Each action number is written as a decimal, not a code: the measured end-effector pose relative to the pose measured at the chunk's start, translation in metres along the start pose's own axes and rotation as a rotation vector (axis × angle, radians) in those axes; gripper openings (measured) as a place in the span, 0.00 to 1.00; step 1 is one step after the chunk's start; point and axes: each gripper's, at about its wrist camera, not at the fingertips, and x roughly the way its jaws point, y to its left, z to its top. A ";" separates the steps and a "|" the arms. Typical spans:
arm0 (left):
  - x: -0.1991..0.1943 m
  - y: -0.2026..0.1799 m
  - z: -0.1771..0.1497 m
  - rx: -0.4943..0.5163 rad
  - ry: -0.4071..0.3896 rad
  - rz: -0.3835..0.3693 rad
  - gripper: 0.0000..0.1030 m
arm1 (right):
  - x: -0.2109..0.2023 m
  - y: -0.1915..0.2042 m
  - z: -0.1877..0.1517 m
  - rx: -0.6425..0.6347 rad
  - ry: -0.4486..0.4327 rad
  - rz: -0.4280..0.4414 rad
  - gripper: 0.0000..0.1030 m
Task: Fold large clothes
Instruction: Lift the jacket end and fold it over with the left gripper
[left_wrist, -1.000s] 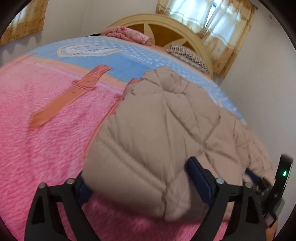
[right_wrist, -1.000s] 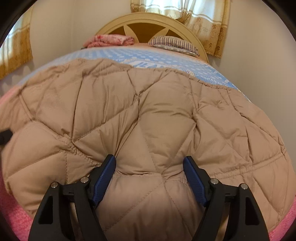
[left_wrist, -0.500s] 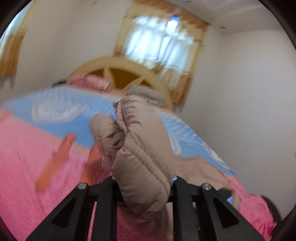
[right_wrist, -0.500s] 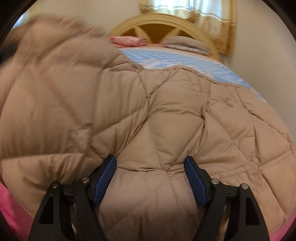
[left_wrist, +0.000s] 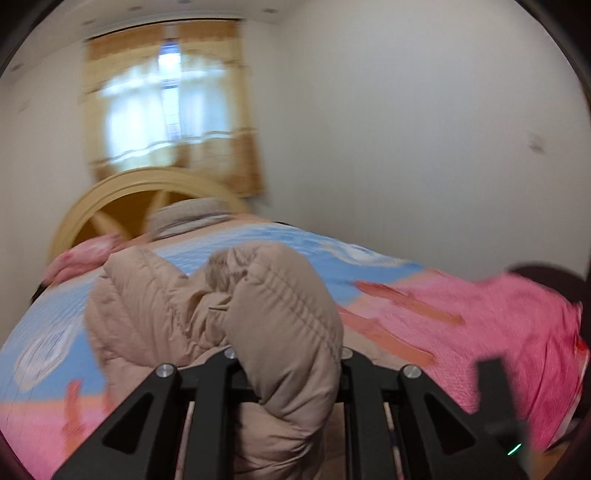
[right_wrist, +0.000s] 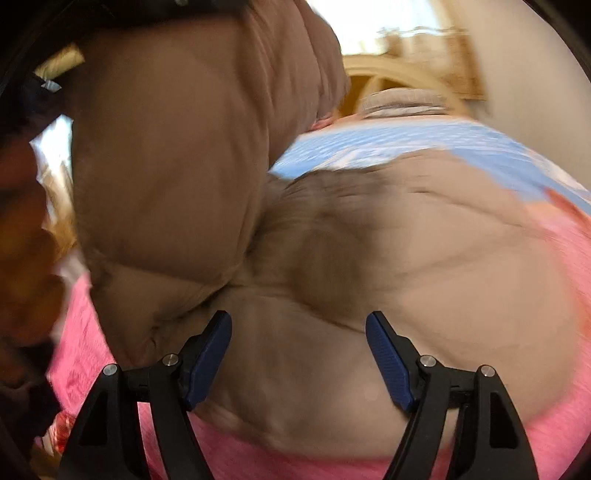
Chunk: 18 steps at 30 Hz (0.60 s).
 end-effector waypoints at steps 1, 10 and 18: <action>0.016 -0.008 -0.003 0.019 0.027 -0.082 0.17 | -0.010 -0.014 0.001 0.037 -0.025 -0.028 0.73; 0.087 -0.031 -0.062 0.040 0.181 -0.302 0.24 | -0.053 -0.114 0.001 0.248 -0.111 -0.192 0.73; 0.095 -0.035 -0.070 0.071 0.174 -0.289 0.29 | -0.031 -0.093 0.081 0.140 -0.096 0.012 0.73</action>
